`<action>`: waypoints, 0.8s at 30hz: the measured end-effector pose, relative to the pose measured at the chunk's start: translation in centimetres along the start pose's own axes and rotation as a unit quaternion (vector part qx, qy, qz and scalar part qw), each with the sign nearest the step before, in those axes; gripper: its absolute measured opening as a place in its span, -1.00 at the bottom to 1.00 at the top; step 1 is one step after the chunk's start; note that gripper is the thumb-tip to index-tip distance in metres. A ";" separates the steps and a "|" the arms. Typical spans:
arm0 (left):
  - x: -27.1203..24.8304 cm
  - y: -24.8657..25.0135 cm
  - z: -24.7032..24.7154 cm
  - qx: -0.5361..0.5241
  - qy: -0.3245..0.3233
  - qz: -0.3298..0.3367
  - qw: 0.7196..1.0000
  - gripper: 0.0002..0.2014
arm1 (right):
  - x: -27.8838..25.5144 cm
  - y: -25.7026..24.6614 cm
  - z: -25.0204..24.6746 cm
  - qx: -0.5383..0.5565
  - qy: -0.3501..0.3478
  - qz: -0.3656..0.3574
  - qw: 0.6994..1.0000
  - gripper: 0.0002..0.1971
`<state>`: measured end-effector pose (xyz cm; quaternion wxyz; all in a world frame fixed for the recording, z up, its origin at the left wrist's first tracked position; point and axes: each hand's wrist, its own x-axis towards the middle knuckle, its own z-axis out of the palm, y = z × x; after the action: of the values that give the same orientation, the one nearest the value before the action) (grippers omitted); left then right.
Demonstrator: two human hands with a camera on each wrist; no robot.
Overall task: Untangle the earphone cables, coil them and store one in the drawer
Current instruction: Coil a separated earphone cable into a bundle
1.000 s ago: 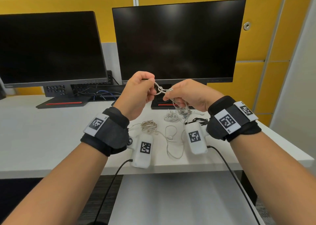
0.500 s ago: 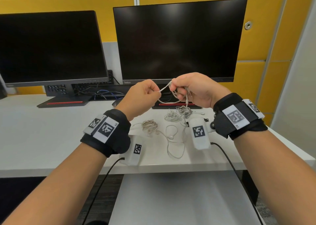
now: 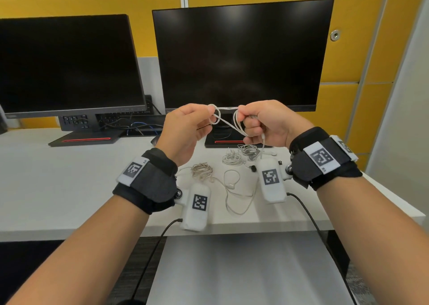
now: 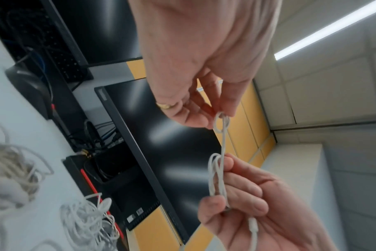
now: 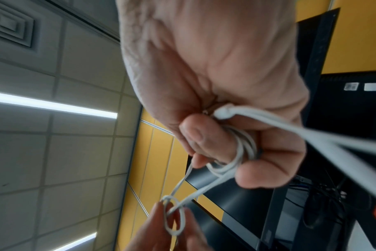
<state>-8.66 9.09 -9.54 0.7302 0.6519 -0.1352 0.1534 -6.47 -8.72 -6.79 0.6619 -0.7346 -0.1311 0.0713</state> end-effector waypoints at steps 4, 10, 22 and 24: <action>-0.4 0.1 0.3 -0.043 -0.058 -0.017 0.997 -0.84 | 0.3 0.4 0.3 0.075 0.040 0.014 0.996 -0.68; -0.4 -0.1 0.1 0.111 -0.066 -0.023 0.991 -0.78 | 0.3 1.1 0.0 0.093 0.012 -0.032 0.995 -0.68; 0.4 -0.5 -0.9 0.150 -0.051 -0.041 0.987 -0.88 | 0.6 1.2 -0.9 0.014 0.045 -0.072 0.996 -0.83; 0.4 -0.7 -1.0 0.129 -0.044 -0.043 0.990 -0.87 | 0.6 1.3 -1.0 0.008 0.039 -0.071 0.997 -0.83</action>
<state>-8.04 10.04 -10.12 0.6393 0.7519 -0.1186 0.1092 -5.44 -9.66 -7.95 0.6754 -0.7206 -0.1565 -0.0038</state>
